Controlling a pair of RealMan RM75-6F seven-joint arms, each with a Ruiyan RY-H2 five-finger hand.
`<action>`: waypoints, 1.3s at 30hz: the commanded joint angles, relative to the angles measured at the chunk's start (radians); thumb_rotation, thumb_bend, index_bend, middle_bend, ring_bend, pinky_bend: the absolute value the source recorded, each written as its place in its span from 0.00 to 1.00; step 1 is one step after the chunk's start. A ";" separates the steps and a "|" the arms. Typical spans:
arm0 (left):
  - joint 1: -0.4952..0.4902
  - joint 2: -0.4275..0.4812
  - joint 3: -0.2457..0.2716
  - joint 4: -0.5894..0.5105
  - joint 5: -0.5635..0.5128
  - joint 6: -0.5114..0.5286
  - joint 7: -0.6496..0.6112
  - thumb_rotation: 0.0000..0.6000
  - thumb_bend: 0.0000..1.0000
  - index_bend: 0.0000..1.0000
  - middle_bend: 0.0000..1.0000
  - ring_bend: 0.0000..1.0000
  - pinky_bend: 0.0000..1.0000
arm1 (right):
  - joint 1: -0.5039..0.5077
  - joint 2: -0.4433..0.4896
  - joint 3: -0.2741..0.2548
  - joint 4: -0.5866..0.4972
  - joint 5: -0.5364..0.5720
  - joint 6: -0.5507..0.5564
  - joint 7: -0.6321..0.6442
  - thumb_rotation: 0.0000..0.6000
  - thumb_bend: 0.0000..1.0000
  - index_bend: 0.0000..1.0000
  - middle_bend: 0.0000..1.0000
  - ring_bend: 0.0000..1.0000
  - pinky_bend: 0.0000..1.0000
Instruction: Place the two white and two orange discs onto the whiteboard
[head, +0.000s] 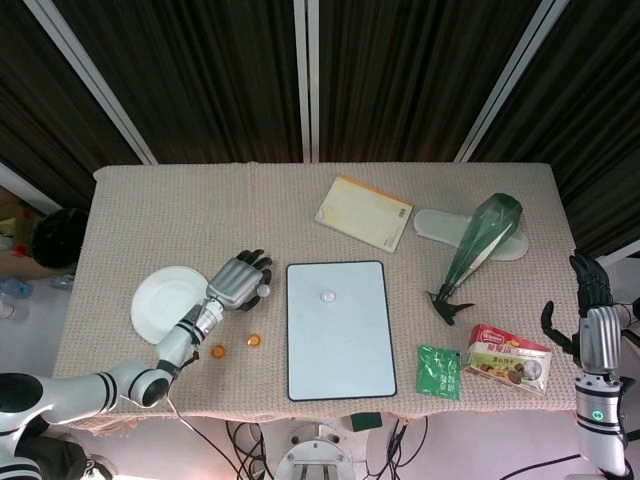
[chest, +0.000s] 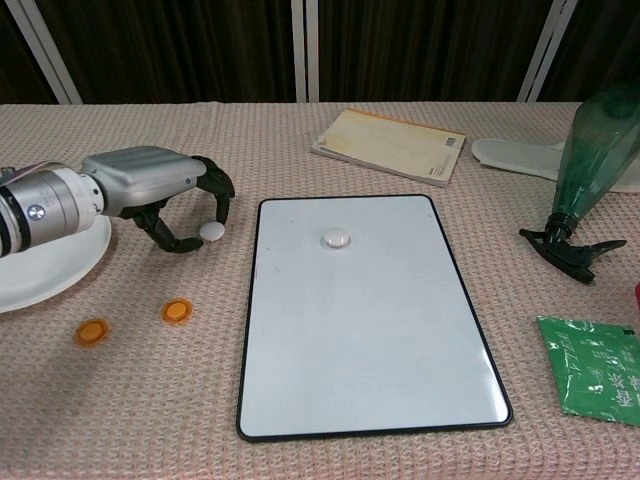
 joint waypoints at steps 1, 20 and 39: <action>0.000 -0.002 -0.004 0.007 0.006 -0.005 -0.012 1.00 0.31 0.42 0.18 0.07 0.16 | 0.000 0.000 0.000 0.001 0.002 -0.004 -0.001 1.00 0.59 0.05 0.01 0.00 0.00; -0.012 -0.003 -0.051 -0.011 0.055 -0.002 -0.098 1.00 0.31 0.47 0.20 0.08 0.17 | 0.008 0.000 -0.005 0.001 0.002 -0.022 -0.002 1.00 0.59 0.06 0.01 0.00 0.00; -0.205 -0.215 -0.137 0.228 0.081 -0.139 -0.157 1.00 0.31 0.49 0.21 0.08 0.17 | -0.001 0.010 0.002 0.002 0.016 -0.017 0.009 1.00 0.59 0.06 0.01 0.00 0.00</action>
